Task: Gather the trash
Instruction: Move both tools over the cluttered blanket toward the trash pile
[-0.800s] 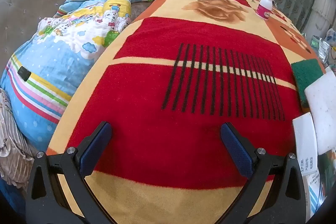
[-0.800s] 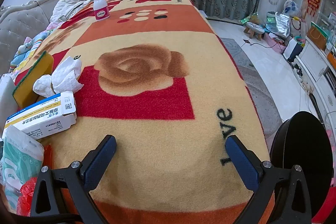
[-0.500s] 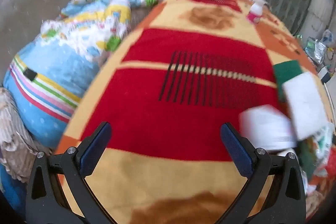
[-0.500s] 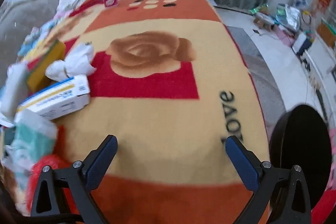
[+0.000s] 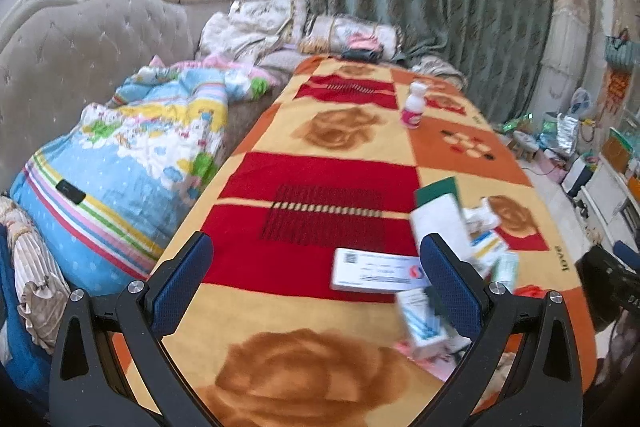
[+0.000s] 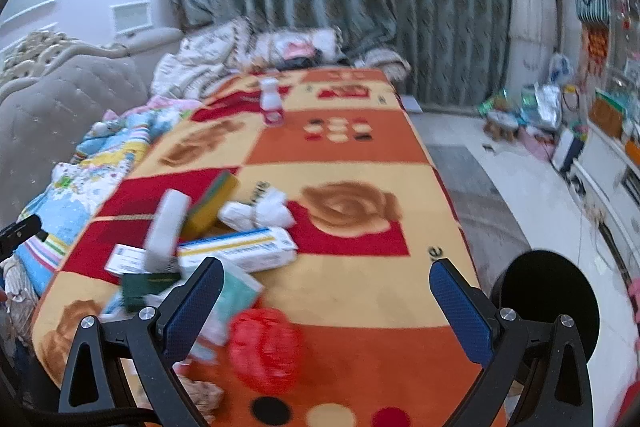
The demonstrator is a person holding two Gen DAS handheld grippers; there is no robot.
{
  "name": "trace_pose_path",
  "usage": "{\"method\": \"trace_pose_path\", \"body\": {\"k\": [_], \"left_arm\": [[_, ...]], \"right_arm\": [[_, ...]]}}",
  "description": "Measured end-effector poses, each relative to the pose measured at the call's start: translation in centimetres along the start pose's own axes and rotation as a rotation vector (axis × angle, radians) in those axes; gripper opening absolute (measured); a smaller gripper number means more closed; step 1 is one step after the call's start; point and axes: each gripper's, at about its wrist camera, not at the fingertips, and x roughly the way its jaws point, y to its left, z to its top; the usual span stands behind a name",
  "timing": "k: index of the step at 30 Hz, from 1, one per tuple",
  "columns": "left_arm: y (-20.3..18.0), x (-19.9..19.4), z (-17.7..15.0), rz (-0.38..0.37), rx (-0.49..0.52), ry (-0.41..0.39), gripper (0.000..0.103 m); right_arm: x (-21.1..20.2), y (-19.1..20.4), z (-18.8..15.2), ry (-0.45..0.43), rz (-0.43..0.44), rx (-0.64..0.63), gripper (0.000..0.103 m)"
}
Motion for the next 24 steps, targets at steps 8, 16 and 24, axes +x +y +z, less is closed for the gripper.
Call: {"method": "trace_pose_path", "body": {"k": [8,16,24], "left_arm": [[-2.9,-2.8,-0.3,-0.029,0.030,-0.046,0.103],[-3.8,-3.5,0.3,-0.064,0.010,-0.100,0.103],[-4.1,-3.0,0.4,-0.083,0.020,-0.137,0.103]], "right_arm": [[-3.0,2.5,0.4,-0.111,0.021,-0.045,0.103],[-3.9,3.2,0.7,-0.156,0.022,-0.051,0.103],[-4.0,4.0,1.4,-0.179,0.006,-0.073,0.103]]}}
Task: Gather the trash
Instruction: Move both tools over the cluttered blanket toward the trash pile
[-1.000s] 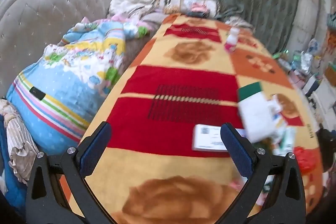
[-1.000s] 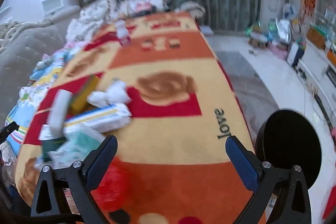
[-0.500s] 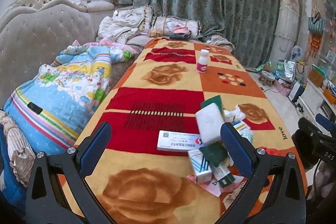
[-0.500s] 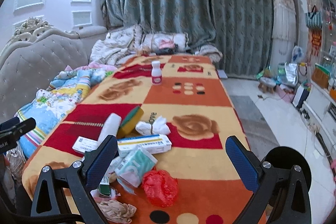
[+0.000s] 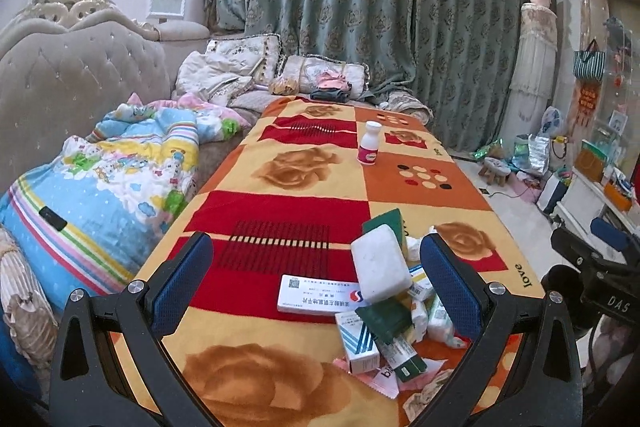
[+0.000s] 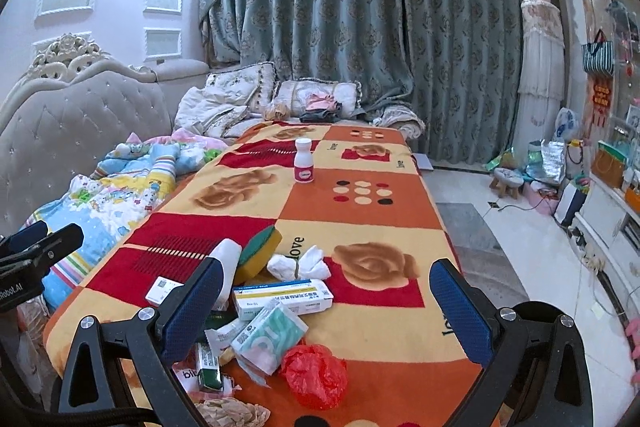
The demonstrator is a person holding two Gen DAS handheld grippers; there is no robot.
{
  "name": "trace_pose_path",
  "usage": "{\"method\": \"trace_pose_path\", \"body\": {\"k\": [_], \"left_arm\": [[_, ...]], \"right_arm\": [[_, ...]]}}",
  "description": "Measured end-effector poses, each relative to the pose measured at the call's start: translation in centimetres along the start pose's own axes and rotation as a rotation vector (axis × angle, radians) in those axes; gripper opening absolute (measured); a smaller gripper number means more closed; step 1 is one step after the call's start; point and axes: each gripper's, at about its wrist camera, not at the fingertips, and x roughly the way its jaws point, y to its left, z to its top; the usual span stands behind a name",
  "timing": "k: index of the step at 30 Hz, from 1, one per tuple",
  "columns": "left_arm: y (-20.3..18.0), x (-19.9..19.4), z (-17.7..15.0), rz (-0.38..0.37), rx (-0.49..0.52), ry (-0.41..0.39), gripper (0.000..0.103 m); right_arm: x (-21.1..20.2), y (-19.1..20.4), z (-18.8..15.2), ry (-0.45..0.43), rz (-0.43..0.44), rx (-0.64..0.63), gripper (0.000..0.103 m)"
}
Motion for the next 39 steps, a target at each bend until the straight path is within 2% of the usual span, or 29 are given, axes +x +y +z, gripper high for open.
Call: {"method": "trace_pose_path", "body": {"k": [5,19,39], "left_arm": [[-0.2,0.8,-0.1,-0.037,0.000,0.013,0.103],[-0.7,1.2,0.2,0.001,0.022,0.005,0.103],[-0.7,2.0,0.3,0.004,0.012,0.026,0.103]], "right_arm": [[0.2,0.2,-0.1,0.000,-0.024,0.012,0.103],[1.4,0.4,0.3,-0.001,-0.006,0.013,0.103],[2.6,0.7,0.2,0.026,0.007,0.009,0.103]]}}
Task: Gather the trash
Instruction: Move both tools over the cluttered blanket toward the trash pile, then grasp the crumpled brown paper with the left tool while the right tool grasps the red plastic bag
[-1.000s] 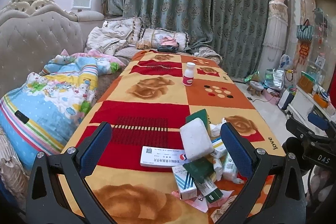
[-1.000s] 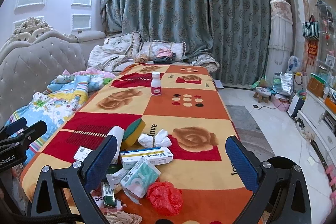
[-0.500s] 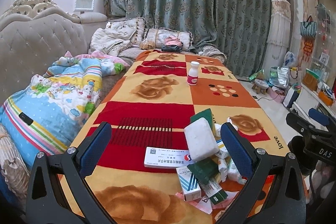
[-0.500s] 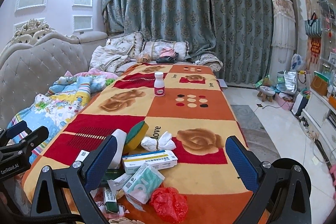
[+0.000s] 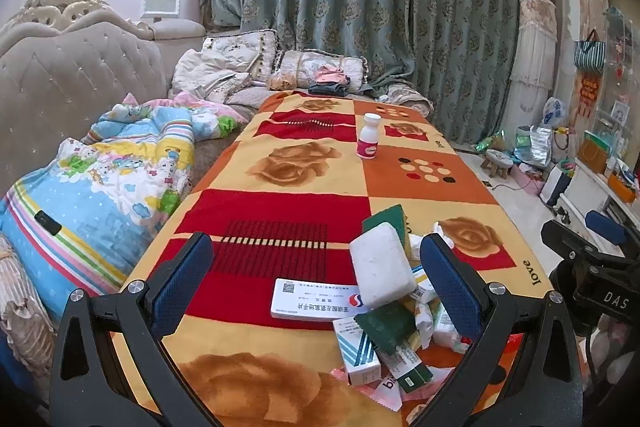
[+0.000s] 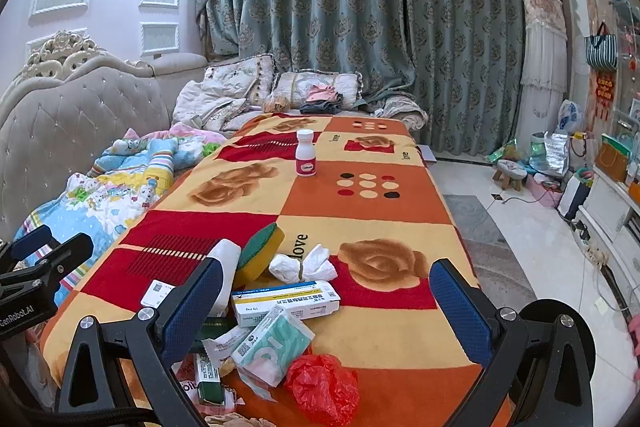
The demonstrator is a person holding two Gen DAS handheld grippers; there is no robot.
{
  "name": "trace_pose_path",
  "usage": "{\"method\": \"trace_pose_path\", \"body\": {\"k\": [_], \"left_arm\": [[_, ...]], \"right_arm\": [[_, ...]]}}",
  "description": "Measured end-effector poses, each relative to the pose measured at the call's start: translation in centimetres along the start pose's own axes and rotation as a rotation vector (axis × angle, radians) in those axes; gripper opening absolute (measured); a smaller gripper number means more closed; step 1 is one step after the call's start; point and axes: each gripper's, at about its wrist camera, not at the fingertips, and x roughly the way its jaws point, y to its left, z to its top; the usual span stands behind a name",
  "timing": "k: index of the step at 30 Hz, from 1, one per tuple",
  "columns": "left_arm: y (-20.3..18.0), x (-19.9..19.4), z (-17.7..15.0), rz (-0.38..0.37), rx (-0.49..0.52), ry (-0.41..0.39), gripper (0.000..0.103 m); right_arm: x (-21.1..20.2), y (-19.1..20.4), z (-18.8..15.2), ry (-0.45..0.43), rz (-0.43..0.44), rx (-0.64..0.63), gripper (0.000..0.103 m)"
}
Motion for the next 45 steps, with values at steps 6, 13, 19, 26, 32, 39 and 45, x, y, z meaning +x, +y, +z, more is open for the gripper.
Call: {"method": "trace_pose_path", "body": {"k": [6,13,19,26,32,39,45], "left_arm": [[-0.1,0.4,-0.1,-0.001,-0.007,0.006,0.103],[-0.2,1.0,-0.4,-0.004,-0.008,0.031,0.103],[-0.3,1.2,-0.5,-0.006,-0.007,0.047,0.103],[-0.3,1.3,-0.5,-0.010,-0.010,0.051,0.103],[-0.5,1.4,-0.7,-0.020,-0.006,0.064,0.103],[-0.3,1.8,-1.3,-0.052,-0.020,0.105,0.103],[0.2,1.4,-2.7,-0.076,0.039,0.168,0.103]], "right_arm": [[0.3,0.0,0.0,0.006,-0.002,0.000,0.103],[1.0,0.1,-0.2,0.029,0.000,-0.004,0.103],[1.2,0.0,-0.5,0.041,-0.001,-0.001,0.103],[1.6,-0.1,-0.7,0.055,-0.003,0.003,0.103],[1.8,-0.4,-0.9,0.070,-0.005,-0.001,0.103],[2.1,-1.1,-1.2,0.089,-0.007,0.009,0.103],[2.8,-2.7,-2.6,0.173,0.029,-0.007,0.103]]}}
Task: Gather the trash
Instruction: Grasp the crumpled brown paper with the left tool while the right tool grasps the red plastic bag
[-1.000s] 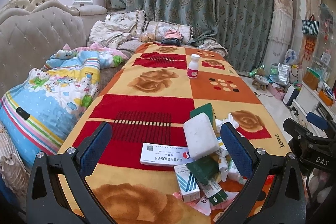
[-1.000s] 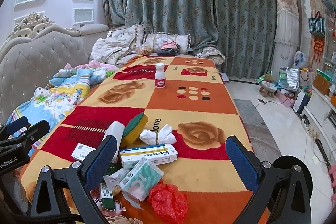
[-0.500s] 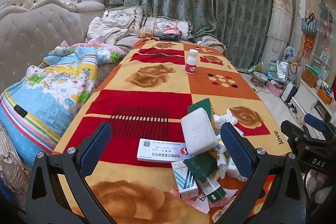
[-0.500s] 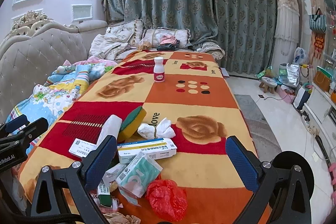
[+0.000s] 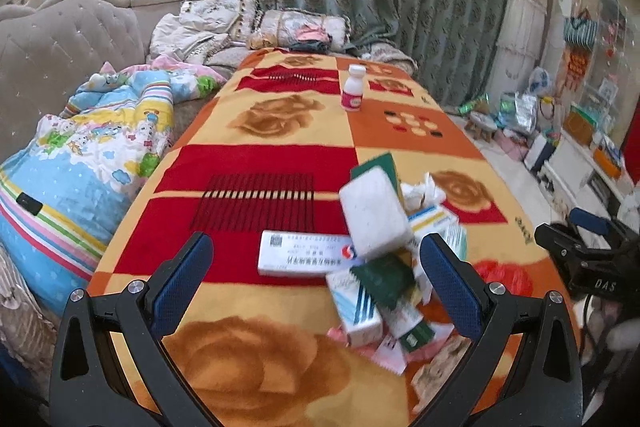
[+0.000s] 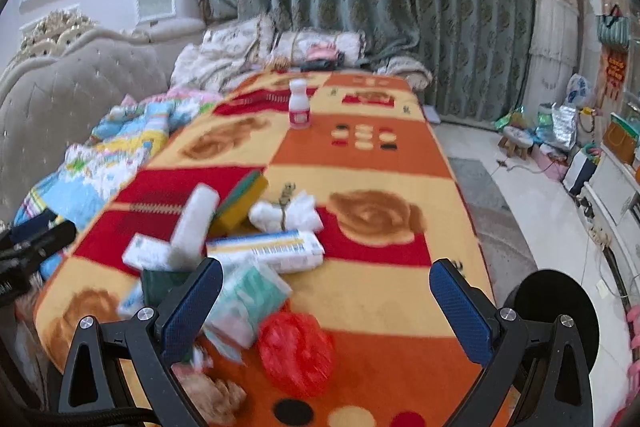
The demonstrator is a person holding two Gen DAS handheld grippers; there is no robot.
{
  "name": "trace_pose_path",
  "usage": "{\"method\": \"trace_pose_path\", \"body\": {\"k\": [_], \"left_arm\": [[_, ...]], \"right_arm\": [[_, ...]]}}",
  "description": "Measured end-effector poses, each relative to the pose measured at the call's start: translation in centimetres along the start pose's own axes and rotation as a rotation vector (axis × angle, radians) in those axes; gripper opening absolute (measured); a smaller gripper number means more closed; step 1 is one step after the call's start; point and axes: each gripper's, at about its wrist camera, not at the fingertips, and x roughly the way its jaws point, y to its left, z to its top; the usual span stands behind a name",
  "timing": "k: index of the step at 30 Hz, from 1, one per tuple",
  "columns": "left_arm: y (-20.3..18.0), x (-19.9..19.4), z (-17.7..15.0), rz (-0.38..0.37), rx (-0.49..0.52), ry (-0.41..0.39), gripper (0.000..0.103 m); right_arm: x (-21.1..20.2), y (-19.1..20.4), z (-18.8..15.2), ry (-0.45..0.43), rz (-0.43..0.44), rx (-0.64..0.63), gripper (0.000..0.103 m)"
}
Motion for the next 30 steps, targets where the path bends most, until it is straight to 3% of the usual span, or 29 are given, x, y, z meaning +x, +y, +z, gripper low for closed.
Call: {"method": "trace_pose_path", "body": {"k": [5,8,10,15,17,18,19,21,25,28,30], "left_arm": [[-0.6,0.3,-1.5,-0.066,0.069,0.087,0.103],[-1.8,0.3,-2.7,-0.148,0.089,0.140,0.103],[-2.9,0.4,-3.5,-0.190,0.115,0.163,0.102],[-6.1,1.4,-5.5,-0.298,0.176,0.243,0.099],[-7.3,1.9,-6.1,-0.310,0.200,0.272,0.089],[-7.8,2.2,-6.3,-0.314,0.210,0.279,0.086],[-8.3,2.7,-6.5,-0.318,0.222,0.289,0.081],[-9.4,3.6,-7.0,-0.333,0.243,0.322,0.073],[-11.1,5.6,-8.2,-0.344,0.282,0.393,0.033],[-11.4,5.7,-7.9,-0.351,0.276,0.407,0.025],[-11.9,5.0,-7.1,-0.400,0.271,0.420,0.020]], "right_arm": [[0.3,-1.6,-2.6,0.090,0.066,-0.043,0.100],[0.5,-2.1,-4.1,0.135,0.072,-0.067,0.090],[1.2,-2.7,-4.9,0.179,0.129,-0.043,0.084],[2.7,-2.2,-5.3,0.219,0.238,-0.010,0.081],[3.8,-1.4,-5.1,0.234,0.254,-0.023,0.080],[4.5,-1.0,-5.1,0.246,0.265,-0.024,0.073],[5.1,-0.8,-5.1,0.260,0.283,-0.021,0.057],[6.5,-0.7,-5.6,0.312,0.335,-0.002,0.045],[6.2,-1.5,-6.4,0.310,0.338,0.003,0.036],[5.0,-3.3,-6.3,0.287,0.314,0.015,0.035],[3.6,-5.0,-6.1,0.258,0.290,0.026,0.035]]}}
